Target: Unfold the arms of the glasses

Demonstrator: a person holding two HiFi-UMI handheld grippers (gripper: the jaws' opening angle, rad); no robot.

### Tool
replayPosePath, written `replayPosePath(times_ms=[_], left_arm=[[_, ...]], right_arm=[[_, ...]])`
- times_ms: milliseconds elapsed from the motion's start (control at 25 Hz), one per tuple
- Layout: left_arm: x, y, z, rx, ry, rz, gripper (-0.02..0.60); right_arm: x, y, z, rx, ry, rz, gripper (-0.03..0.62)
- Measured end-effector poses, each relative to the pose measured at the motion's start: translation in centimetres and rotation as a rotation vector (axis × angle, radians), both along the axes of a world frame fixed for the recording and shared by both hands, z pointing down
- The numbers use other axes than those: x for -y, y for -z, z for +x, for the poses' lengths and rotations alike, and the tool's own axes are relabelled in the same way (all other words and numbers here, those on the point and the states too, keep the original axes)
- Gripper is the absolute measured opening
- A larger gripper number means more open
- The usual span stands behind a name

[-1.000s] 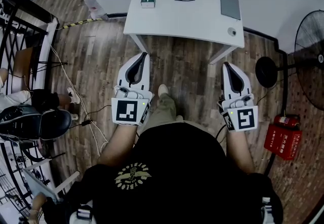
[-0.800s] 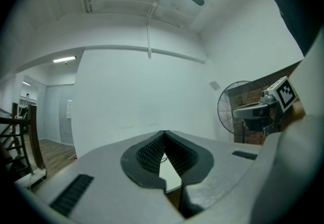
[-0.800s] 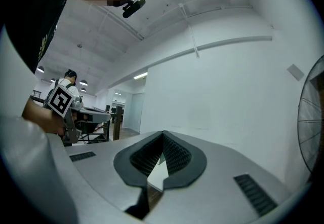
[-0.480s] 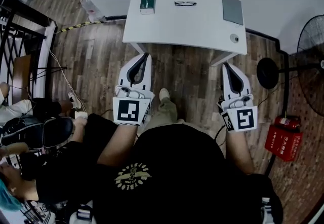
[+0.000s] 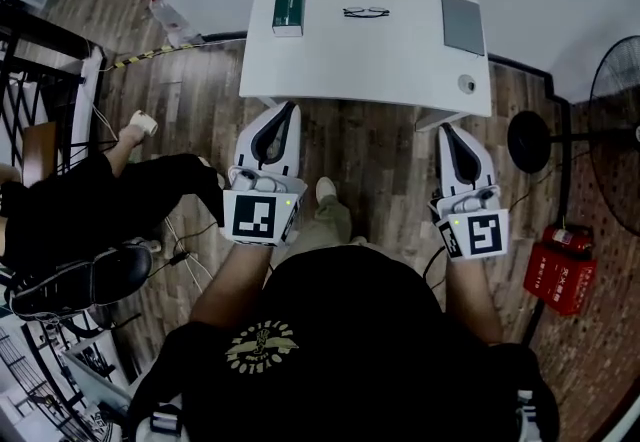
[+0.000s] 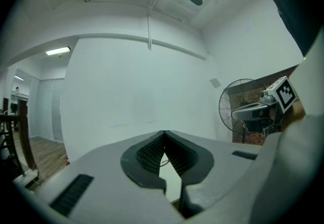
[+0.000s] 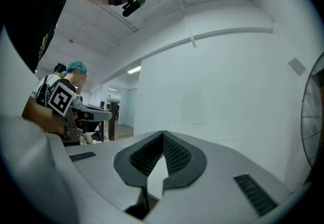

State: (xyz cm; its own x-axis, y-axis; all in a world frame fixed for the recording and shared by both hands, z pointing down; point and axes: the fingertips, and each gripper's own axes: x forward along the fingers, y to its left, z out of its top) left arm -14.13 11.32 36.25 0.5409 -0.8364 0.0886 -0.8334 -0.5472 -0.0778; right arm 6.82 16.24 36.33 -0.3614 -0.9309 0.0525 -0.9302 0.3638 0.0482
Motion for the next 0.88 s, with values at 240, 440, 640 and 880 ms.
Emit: replayPosePath(times_ms=[240,440,640,880], left_arm=[[3.2,0.2,-0.8,0.014,-0.009,-0.015,0.008],[5.9,0.2,-1.8,0.002,-0.020,-0.017,0.007],[8.8,0.8,-2.9,-0.012,-0.041,0.005,0.008],[11.6,1.2,-4.2,-0.015,-0.067,0.018,0.007]], right_arm=[[3.2,0.3,-1.1,-0.002,-0.003,-0.004,0.001],[5.7,0.4,-2.2,-0.019,-0.009,0.002,0.000],[8.5,1.3,-3.5,-0.031,-0.017,0.020,0.002],[10.9,2.0,-5.0,-0.053,-0.033,0.032,0.002]])
